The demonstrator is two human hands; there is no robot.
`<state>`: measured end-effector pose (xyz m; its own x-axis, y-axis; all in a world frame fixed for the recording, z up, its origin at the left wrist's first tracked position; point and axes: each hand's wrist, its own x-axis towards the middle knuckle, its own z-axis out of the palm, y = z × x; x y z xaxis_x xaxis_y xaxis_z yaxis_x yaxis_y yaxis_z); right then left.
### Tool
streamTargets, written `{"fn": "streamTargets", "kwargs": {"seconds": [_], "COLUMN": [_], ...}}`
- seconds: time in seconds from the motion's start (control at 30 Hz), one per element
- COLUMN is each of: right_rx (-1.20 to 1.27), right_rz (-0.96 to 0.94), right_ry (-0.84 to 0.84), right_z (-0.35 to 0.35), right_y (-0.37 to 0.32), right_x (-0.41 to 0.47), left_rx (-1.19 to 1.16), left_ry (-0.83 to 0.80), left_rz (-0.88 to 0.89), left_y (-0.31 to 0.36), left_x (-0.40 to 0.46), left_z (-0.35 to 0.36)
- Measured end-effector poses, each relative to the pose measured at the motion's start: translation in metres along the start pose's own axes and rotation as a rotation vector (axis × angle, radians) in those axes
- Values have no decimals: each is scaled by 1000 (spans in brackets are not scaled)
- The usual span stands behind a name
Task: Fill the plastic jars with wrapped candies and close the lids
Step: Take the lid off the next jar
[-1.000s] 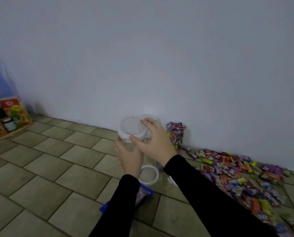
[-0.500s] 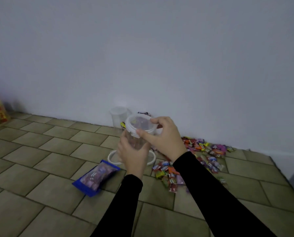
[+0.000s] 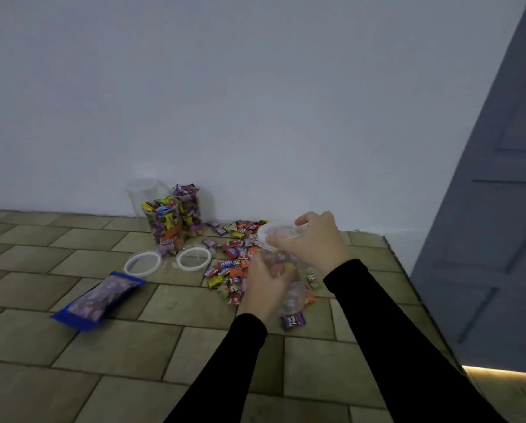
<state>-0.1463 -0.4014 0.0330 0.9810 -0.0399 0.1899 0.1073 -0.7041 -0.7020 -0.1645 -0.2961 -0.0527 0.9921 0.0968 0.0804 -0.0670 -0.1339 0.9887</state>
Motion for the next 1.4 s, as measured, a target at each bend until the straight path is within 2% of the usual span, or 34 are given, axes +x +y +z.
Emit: {"fn": "streamTargets", "kwargs": {"seconds": [0.4,0.57,0.83,0.93,1.0,1.03,1.13,1.27,1.4], "right_rx": [-77,-52,15,-31,3,6,-7,86,255], "right_rz": [72,94,135,116,144,150,160,251,332], "right_ry": [-22,-30,-8,-30,-28,-8,19,-96,-137], "right_z": [-41,-46,-46,-51,-54,-54,-55,-53,-47], "right_y": [79,86,87,85,83,81,78,89,103], "right_x": [-30,-29,-27,-28,-23,-18,-1,11,12], "left_rx": [197,213,202,110,-45,-104,-33,167,176], "left_ry": [-83,-113,-265,-342,-308,-237,-35,-35,-44], "left_rz": [25,37,20,31,47,43,34,-58,-16], "left_y": [-32,-31,-31,-24,-14,-9,-1,-1,-5], "left_x": [-24,-22,-11,-10,-13,-13,-7,-1,4], "left_z": [84,85,72,64,60,60,62,63,60]}}
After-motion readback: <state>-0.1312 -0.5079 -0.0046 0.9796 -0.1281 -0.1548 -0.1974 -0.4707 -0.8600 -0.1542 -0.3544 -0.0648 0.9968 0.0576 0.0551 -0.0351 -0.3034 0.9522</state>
